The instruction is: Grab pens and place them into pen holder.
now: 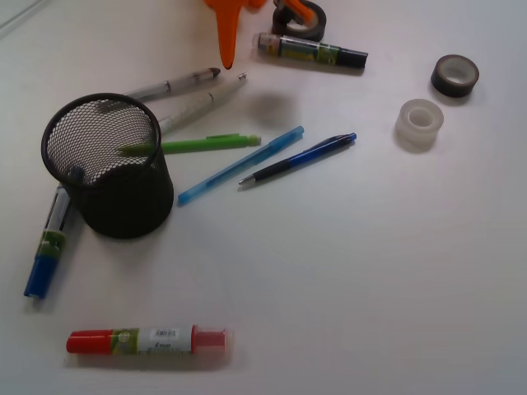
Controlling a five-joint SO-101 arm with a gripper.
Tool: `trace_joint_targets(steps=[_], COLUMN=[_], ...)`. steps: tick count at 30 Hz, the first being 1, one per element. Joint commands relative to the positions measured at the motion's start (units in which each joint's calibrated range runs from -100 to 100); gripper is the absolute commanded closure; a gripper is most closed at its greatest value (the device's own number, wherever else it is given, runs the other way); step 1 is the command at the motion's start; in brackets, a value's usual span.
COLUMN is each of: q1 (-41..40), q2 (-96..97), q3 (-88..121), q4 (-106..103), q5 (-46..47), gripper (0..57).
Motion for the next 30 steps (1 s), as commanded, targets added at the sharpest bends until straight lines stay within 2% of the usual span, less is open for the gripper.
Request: trace_joint_targets(steps=[1, 3, 7, 12, 18, 23, 25, 28, 30], q1=[-1.07, -0.02, -4.06, -0.17, -0.47, 0.35, 1.55, 3.94, 6.03], q2=[-0.99, -0.99, -0.99, -0.99, 0.29, 9.55, 16.44, 29.02, 37.43], q3=[-0.29, -0.29, -0.2, -0.29, -1.83, -6.54, -10.34, -16.5, -21.21], q4=[2.12, 2.21, 2.12, 2.21, 2.29, 2.21, 2.56, 2.64, 2.64], q5=[-0.88, -0.88, -0.59, -0.88, -2.2, -6.06, -7.77, -9.33, -9.43], gripper=[57.1, 57.1, 57.1, 57.1, 57.1, 57.0, 54.4, 46.9, 44.6])
